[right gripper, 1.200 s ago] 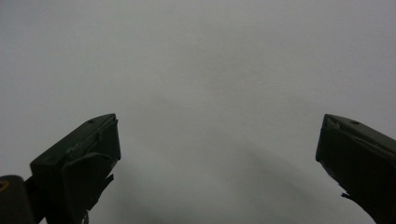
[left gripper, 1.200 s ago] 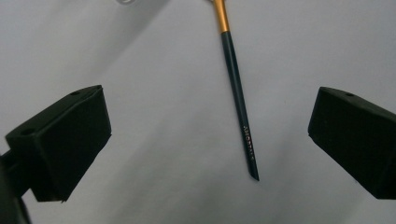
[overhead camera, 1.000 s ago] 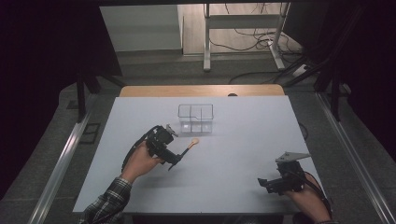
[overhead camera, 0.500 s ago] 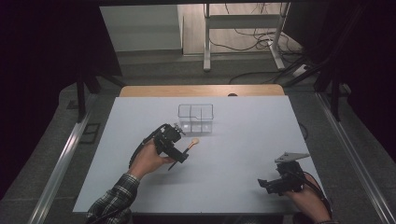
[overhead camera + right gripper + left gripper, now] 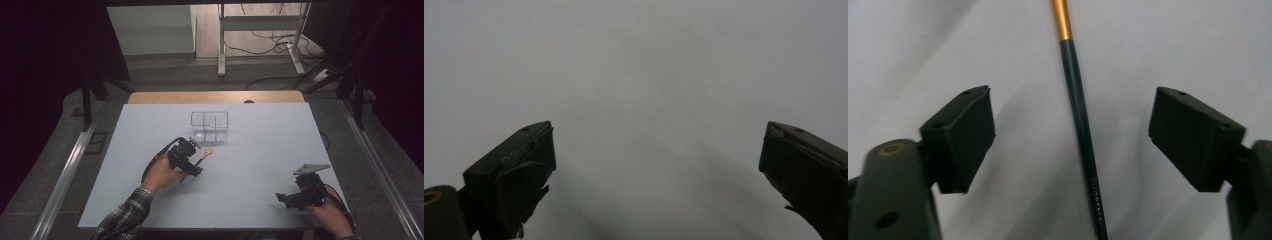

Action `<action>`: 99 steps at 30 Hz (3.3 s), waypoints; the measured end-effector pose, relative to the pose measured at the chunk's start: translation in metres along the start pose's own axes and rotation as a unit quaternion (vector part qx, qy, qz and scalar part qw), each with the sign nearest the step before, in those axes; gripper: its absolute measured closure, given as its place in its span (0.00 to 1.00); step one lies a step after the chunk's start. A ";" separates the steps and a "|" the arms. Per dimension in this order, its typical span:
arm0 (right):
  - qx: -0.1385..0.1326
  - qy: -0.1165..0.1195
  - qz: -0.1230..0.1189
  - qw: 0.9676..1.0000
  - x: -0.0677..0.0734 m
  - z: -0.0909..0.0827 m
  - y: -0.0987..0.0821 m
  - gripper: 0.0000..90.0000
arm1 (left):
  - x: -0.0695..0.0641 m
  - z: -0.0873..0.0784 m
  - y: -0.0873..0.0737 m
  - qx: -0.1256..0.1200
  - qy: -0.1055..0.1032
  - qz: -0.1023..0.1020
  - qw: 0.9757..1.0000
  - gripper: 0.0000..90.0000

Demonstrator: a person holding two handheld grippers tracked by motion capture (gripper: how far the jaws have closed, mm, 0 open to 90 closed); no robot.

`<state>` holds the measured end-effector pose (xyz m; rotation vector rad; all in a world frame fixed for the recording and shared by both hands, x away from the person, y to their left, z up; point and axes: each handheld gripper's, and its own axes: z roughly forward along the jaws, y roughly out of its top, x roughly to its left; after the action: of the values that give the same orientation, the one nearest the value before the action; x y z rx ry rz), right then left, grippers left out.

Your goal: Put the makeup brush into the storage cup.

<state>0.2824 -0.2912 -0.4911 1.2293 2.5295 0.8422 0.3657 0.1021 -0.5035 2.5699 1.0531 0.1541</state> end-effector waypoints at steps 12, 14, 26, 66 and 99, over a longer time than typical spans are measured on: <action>0.005 0.002 -0.005 1.000 0.000 0.001 0.000 0.03 | 0.003 0.008 -0.003 0.010 -0.011 -0.006 1.000 0.46; 0.006 0.003 -0.005 1.000 0.000 0.001 0.000 0.03 | 0.003 0.007 -0.003 0.010 -0.011 -0.007 1.000 0.53; 0.009 0.003 -0.008 1.000 0.000 0.001 -0.001 0.03 | 0.002 0.005 -0.003 0.019 -0.012 -0.031 0.999 0.93; 0.008 0.012 -0.016 1.000 0.001 -0.001 0.000 0.01 | -0.011 -0.033 -0.030 -0.094 -0.025 0.020 0.995 0.93; -0.058 0.016 -0.019 0.998 0.008 -0.009 0.009 0.00 | -0.026 -0.064 -0.066 -0.187 -0.085 0.004 0.979 0.93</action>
<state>0.2794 -0.2841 -0.4781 1.1383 2.4814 0.9911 0.2891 0.1452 -0.4674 2.2056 0.8589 0.1193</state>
